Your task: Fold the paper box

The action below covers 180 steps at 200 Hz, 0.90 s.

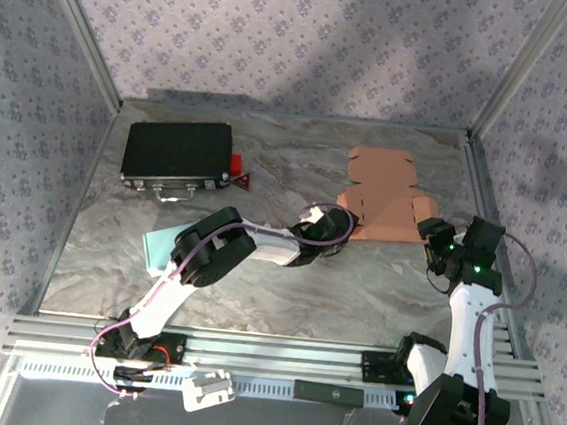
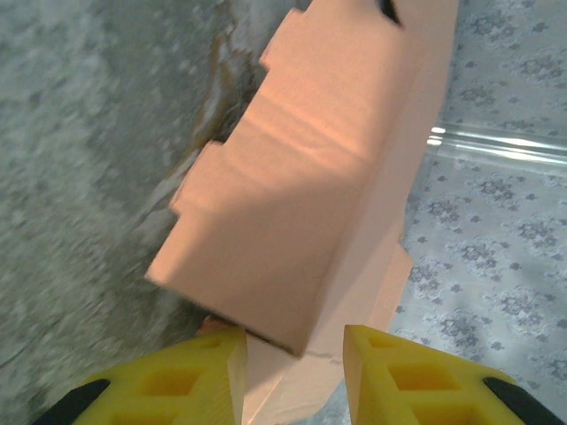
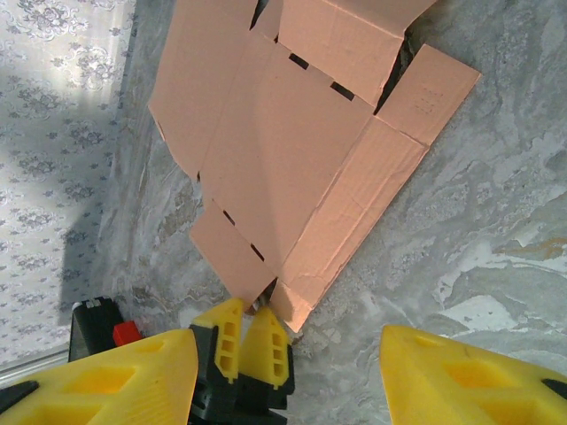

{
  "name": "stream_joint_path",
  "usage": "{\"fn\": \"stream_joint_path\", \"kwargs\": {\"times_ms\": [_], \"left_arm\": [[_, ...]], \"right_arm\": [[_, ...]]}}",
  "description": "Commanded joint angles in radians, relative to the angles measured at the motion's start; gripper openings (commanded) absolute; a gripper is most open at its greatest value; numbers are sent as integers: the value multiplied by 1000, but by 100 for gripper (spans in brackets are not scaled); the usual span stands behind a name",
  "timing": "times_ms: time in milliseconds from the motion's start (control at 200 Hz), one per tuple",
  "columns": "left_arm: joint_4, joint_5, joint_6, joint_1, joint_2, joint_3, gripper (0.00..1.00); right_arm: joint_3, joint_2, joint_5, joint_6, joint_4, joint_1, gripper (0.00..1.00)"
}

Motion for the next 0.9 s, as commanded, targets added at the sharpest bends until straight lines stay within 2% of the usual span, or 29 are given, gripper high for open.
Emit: {"fn": "stream_joint_path", "kwargs": {"times_ms": [0, 255, 360, 505, 680, 805, 895], "left_arm": [[50, -23, -17, 21, 28, 55, 31], [98, -20, -27, 42, 79, 84, 15], [99, -38, -23, 46, 62, 60, 0], [148, -92, -10, 54, 12, -21, 0], [249, -155, -10, 63, -101, -219, 0], [340, -188, -30, 59, -184, -387, 0], [418, -230, -52, 41, -225, -500, 0]], "right_arm": [[-9, -6, -26, -9, 14, -7, 58], [-12, -2, -28, -10, 17, -7, 58], [-14, -4, -24, -9, 15, -7, 58], [-20, -6, -20, -12, 15, -5, 59], [-38, 31, -30, -26, 41, 23, 59], [-43, 56, -2, -28, 54, 97, 59], [-52, 41, 47, -1, 54, 190, 59]]}}
